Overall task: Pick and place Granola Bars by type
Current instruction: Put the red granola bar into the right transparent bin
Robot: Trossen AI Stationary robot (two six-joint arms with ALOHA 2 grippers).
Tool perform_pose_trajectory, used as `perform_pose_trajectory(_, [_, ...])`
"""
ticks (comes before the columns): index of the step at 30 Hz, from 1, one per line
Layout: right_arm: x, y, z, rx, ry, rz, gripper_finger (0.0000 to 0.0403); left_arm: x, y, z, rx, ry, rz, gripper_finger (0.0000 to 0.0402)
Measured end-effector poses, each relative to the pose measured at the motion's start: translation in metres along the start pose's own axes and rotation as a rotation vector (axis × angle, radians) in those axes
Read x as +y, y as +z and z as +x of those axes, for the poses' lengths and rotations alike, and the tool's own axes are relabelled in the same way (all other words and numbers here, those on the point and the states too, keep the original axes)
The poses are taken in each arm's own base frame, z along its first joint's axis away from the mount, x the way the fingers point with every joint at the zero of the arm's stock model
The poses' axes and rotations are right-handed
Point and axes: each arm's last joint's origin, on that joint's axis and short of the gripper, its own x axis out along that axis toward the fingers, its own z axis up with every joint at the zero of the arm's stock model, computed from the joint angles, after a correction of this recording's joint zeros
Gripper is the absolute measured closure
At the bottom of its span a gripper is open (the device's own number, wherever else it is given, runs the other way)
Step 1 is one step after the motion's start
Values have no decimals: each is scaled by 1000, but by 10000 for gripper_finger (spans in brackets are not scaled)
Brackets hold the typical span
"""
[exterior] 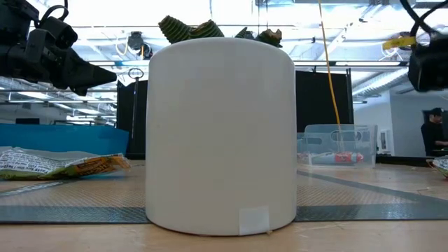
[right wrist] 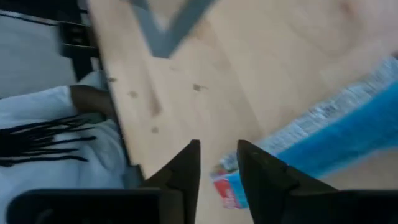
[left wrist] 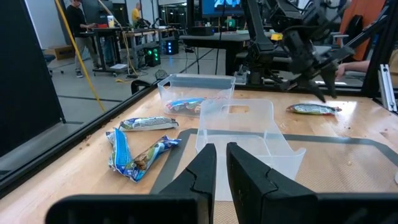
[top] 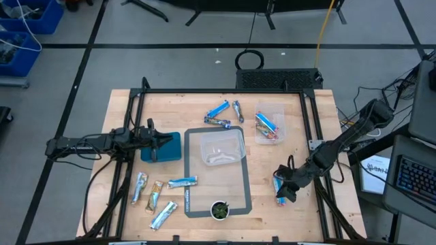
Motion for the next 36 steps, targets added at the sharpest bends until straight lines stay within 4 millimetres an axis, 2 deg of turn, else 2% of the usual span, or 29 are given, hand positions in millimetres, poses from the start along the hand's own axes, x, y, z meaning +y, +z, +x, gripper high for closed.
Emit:
perform_pose_trajectory(9, [-5,-2,7,41,-55,155,287,0,0,0,0,0,0,360])
perform_pose_trajectory(16, [-16,-3,5,79,-170,207,287,0,0,0,0,0,0,360])
perform_pose_trajectory(24, [-26,14,3,61,-213,138,288,0,0,0,0,0,0,360])
perform_pose_trajectory(36, [-41,44,-4,-42,-257,-78,319,0,0,0,0,0,0,360])
